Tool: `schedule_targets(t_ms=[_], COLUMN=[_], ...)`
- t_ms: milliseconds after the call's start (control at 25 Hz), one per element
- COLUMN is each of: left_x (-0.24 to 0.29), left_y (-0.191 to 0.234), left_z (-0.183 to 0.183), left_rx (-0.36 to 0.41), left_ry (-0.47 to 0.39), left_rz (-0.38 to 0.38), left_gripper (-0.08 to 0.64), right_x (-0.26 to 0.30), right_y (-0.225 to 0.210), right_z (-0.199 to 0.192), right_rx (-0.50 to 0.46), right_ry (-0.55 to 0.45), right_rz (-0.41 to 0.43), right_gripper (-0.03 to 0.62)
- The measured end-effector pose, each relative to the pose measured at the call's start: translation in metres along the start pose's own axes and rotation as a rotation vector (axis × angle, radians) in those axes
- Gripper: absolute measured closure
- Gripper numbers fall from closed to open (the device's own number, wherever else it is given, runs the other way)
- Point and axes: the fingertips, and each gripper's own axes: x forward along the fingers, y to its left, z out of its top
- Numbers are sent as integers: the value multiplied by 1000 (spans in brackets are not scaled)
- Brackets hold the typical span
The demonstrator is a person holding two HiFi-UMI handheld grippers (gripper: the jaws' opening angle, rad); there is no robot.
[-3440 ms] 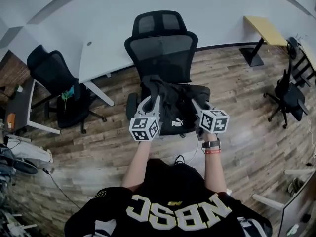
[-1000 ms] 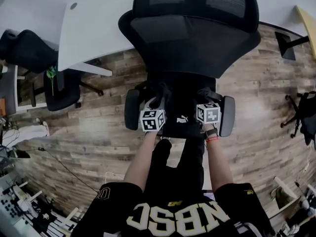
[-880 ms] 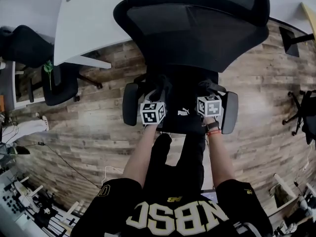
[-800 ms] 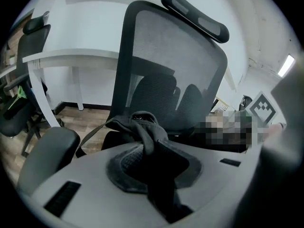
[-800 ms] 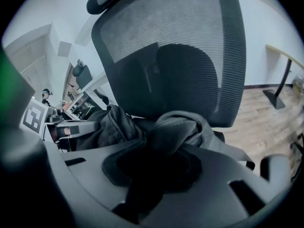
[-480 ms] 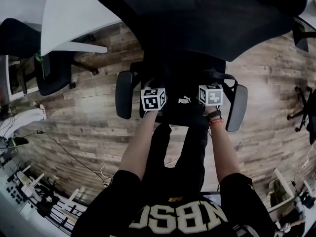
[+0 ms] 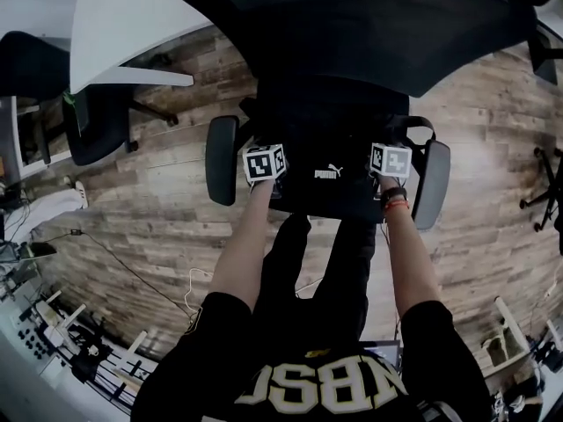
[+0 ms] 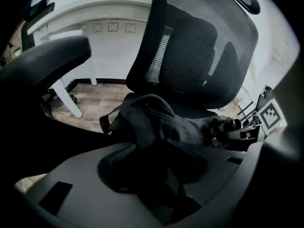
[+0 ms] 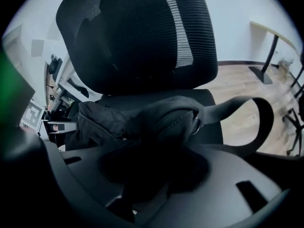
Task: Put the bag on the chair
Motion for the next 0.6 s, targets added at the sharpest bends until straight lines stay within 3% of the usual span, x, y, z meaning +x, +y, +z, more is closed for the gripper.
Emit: schedule_targets(t_ms=[160, 280, 600], left_x=[-1, -6, -39], left_y=[4, 0, -42], left_z=[-6, -14, 18], left_rx=[-12, -33, -1], left_ry=[42, 88, -19], left_rz=[-25, -45, -74], left_gripper=[314, 235, 225], right_x=[-2, -7, -50], right_y=[-3, -3, 17], right_z=[-5, -11, 4], right_rx=[34, 14, 77], right_ry=[2, 21, -103], right_rz=[-15, -43, -34], right_gripper=[359, 223, 206])
